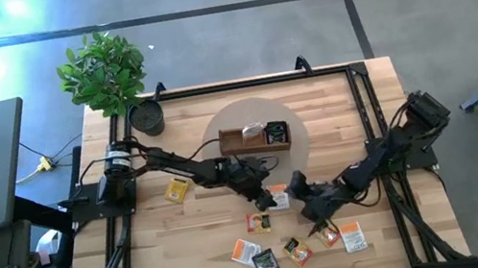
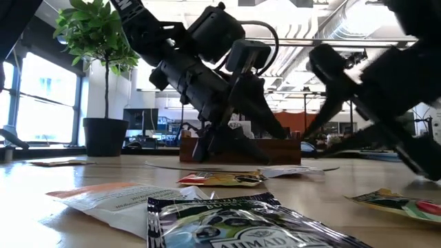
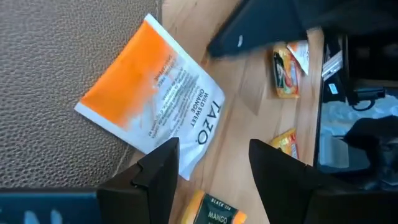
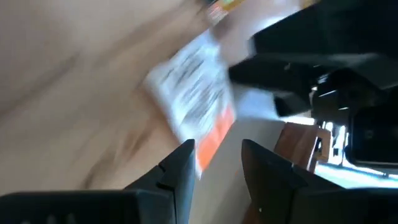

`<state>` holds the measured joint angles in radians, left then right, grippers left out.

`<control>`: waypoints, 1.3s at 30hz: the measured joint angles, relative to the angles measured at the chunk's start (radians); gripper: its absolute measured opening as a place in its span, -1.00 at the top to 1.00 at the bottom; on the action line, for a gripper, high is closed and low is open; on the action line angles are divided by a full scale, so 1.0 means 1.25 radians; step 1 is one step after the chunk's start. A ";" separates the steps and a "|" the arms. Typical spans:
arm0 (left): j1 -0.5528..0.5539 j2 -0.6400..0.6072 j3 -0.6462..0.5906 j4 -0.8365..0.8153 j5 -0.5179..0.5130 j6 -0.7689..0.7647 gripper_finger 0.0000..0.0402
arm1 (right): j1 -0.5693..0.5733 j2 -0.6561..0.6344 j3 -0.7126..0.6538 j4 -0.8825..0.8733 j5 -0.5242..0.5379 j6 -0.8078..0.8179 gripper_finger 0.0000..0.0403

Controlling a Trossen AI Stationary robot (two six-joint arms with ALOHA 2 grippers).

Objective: Pick & Place Tea
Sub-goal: Put the white tea bag into the middle section of the wooden organizer

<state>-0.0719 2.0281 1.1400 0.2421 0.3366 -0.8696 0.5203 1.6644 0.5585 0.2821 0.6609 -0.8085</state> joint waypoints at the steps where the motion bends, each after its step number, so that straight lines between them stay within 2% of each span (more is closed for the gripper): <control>1: 0.000 0.000 0.000 0.001 -0.002 0.000 0.04 | 0.003 -0.012 -0.001 -0.028 -0.024 0.001 0.36; 7: 0.001 0.000 0.024 -0.006 0.013 0.000 0.04 | -0.003 -0.081 0.000 -0.164 -0.126 0.068 0.36; 12: 0.000 0.000 0.064 -0.014 0.043 -0.004 0.04 | -0.031 -0.075 0.001 -0.149 -0.253 0.035 0.36; 19: -0.002 -0.008 0.105 -0.182 0.034 -0.022 0.04 | -0.045 -0.057 0.001 -0.122 -0.206 0.014 0.36; 23: -0.010 -0.008 0.105 -0.257 -0.045 -0.042 0.04 | -0.045 -0.058 0.001 -0.101 -0.220 -0.003 0.36; 27: -0.018 -0.008 0.106 -0.269 -0.100 -0.057 0.04 | -0.045 -0.058 0.001 -0.081 -0.228 -0.003 0.36; 33: -0.018 0.007 0.106 -0.279 -0.102 -0.069 0.04 | -0.070 -0.058 0.001 -0.062 -0.251 -0.018 0.36; 39: -0.018 0.015 0.107 -0.272 -0.093 -0.078 0.04 | -0.127 -0.057 0.000 -0.066 -0.345 -0.033 0.36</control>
<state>-0.0944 2.0468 1.2743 -0.0982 0.2203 -0.9665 0.3610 1.5927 0.5583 0.1991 0.2292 -0.8500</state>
